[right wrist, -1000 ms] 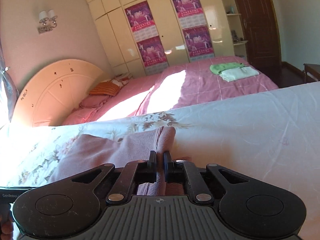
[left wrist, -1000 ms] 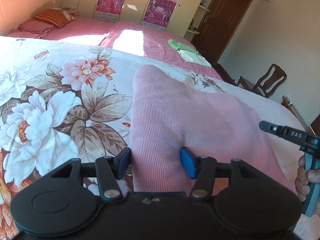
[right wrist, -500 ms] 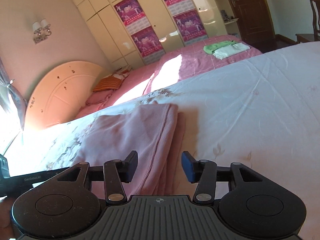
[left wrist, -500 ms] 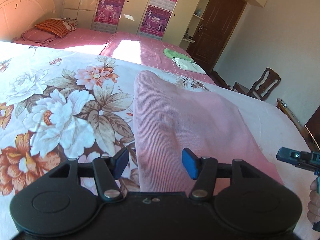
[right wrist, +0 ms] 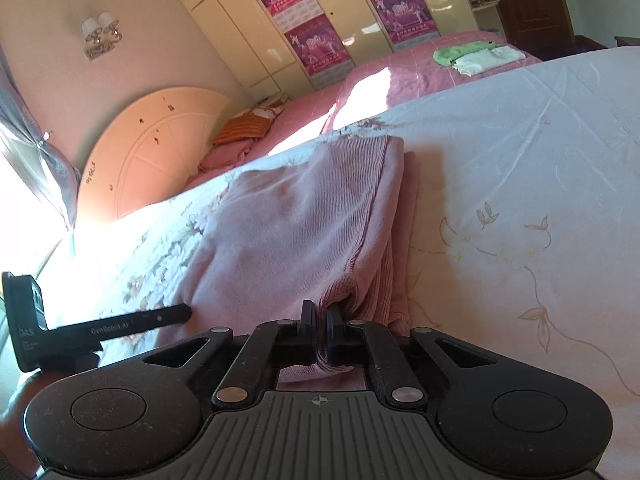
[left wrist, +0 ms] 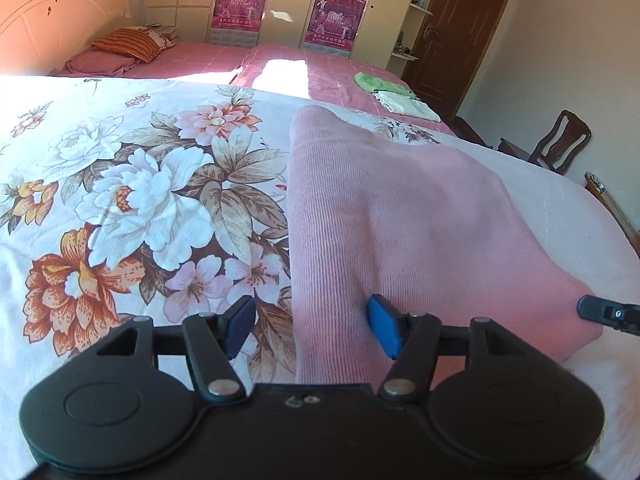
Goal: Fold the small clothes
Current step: 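Close the right tool on the bundle edge and tuck it under, then open the right tool and hold both tools above the folded bundle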
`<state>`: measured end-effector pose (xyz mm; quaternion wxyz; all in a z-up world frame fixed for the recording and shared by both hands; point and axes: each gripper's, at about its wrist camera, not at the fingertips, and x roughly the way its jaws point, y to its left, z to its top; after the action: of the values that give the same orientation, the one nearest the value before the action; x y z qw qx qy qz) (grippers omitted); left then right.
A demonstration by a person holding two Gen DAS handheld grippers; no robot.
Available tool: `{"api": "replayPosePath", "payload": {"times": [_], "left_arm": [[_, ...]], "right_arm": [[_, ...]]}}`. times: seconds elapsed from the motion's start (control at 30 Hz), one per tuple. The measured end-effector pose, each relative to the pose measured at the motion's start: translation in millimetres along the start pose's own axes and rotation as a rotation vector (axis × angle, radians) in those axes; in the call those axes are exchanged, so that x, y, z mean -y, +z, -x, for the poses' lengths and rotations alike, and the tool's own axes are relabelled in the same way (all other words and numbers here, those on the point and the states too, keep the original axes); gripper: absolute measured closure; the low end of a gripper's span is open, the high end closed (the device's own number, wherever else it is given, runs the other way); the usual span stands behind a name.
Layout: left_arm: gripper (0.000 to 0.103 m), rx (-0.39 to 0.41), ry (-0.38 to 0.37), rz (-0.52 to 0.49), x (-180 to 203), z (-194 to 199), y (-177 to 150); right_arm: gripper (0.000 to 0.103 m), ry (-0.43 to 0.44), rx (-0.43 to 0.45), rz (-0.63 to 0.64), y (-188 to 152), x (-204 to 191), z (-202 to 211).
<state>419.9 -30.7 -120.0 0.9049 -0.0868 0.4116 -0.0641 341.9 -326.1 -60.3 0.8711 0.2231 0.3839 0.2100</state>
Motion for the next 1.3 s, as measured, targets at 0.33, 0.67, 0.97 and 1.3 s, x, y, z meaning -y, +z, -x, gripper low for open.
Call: {"api": "replayPosePath", "payload": {"times": [0.33, 0.67, 0.97, 1.3], "left_arm": [[0.035, -0.022, -0.003, 0.010, -8.3, -0.7, -10.2], [0.052, 0.093, -0.123, -0.083, 28.2, 29.9, 14.0], [0.029, 0.077, -0.123, -0.170, 39.0, 17.9, 6.8], [0.046, 0.084, 0.041, -0.171, 33.5, -44.4, 81.2]], "right_arm": [[0.100, -0.123, -0.065, 0.116, -35.7, 5.7, -25.5], [0.099, -0.165, 0.059, 0.319, -3.4, -44.3, -12.7], [0.100, -0.198, -0.022, 0.297, 0.4, -23.5, -43.8], [0.100, -0.225, 0.065, 0.301, 63.7, -26.1, -100.3]]}}
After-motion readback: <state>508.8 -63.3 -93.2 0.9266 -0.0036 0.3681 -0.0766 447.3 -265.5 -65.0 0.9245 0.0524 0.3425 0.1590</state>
